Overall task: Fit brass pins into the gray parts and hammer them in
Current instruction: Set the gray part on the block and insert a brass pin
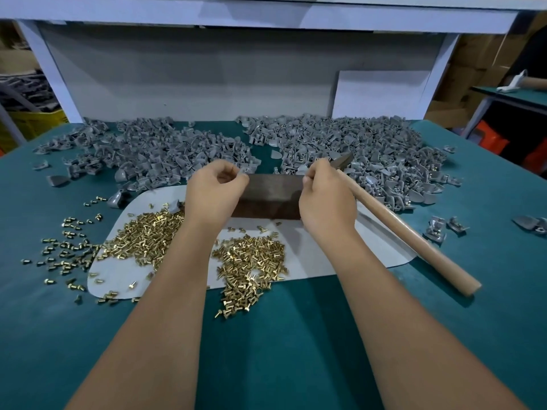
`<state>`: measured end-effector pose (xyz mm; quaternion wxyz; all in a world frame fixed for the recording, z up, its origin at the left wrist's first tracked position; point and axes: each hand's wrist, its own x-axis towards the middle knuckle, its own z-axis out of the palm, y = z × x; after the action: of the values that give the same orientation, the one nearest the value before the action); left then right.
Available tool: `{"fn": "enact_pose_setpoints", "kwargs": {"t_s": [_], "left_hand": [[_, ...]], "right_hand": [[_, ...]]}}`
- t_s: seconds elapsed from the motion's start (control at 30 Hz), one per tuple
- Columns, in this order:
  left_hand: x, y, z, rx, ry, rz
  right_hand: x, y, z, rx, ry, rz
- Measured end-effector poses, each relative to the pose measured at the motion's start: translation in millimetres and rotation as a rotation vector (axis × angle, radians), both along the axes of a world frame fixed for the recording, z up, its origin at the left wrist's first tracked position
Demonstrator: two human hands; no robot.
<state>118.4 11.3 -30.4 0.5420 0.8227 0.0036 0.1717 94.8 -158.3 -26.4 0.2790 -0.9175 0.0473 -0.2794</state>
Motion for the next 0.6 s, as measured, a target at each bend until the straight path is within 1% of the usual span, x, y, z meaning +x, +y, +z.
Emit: {"fn": "enact_pose_setpoints", "kwargs": {"t_s": [0.07,0.13,0.2,0.27,0.3,0.33,0.4,0.43,0.5,0.6], "left_hand": [[0,1,1,0.074,-0.013,-0.068],[2,1,-1,0.149,-0.019,-0.117],[2,-1,-4,0.200,-0.036,-0.111],[3,-3,-6,0.259,-0.047,-0.072],[3,-4,-5,0.249,-0.039,-0.060],[3,-4,-4,0.196,-0.027,-0.062],[4,-5,-2,0.030,-0.006,-0.149],[4,-5,-2,-0.022,-0.004,-0.215],[3,-7,-3,-0.032,0.012,-0.324],[3,-10,-3,-0.006,0.025,-0.345]], "right_hand": [[1,0,0,0.004,-0.058,0.017],[2,2,1,0.098,-0.098,0.067],[2,6,2,0.183,-0.112,0.110],[2,9,2,0.216,-0.115,0.143],[1,10,2,0.230,-0.109,0.158],[1,10,1,0.248,-0.099,0.171],[1,11,0,0.283,-0.074,0.186],[1,12,0,0.295,-0.065,0.189],[1,12,-2,0.304,-0.056,0.193],[2,14,-3,0.294,-0.049,0.193]]}}
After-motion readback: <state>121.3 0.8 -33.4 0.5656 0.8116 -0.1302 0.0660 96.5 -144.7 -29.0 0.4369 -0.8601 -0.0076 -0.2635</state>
